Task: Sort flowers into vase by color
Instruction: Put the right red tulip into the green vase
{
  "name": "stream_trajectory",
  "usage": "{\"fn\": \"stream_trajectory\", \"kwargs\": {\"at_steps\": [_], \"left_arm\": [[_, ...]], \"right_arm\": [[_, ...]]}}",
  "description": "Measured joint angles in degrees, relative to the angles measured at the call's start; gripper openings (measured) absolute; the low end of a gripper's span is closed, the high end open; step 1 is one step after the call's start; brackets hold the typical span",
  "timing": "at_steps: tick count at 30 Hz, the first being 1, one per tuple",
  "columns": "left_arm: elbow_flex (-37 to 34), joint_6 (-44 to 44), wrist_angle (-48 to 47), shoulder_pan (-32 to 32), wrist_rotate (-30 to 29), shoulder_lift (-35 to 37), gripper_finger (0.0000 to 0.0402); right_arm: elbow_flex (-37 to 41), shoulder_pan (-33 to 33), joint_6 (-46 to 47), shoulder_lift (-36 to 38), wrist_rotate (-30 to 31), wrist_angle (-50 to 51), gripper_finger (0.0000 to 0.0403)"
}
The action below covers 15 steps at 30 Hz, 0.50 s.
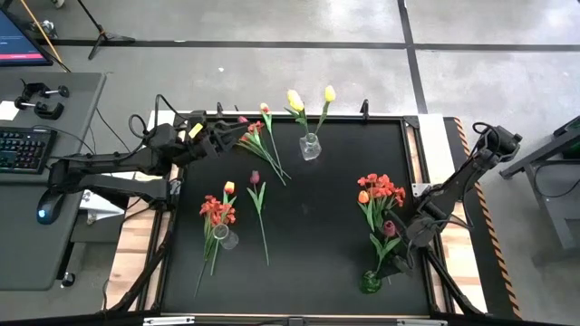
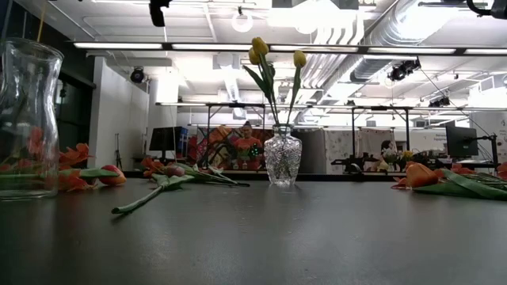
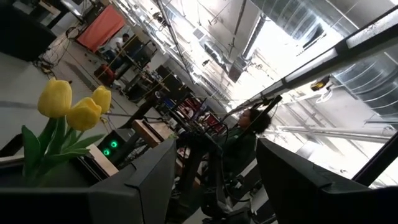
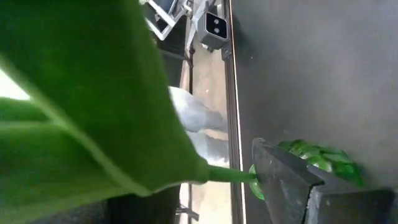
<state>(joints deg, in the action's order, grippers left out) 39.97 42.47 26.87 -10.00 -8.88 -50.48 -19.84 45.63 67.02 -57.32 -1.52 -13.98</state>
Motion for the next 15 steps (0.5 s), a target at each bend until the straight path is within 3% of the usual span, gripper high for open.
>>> {"fn": "stream_trajectory", "kwargs": {"at_steps": [15], "left_arm": [[0.0, -4.7, 5.3, 0.5, -0.9, -0.9, 0.0211]], "right_arm": [[0.0, 0.0, 0.2, 0.0, 0.4, 2.1, 0.0183]]}}
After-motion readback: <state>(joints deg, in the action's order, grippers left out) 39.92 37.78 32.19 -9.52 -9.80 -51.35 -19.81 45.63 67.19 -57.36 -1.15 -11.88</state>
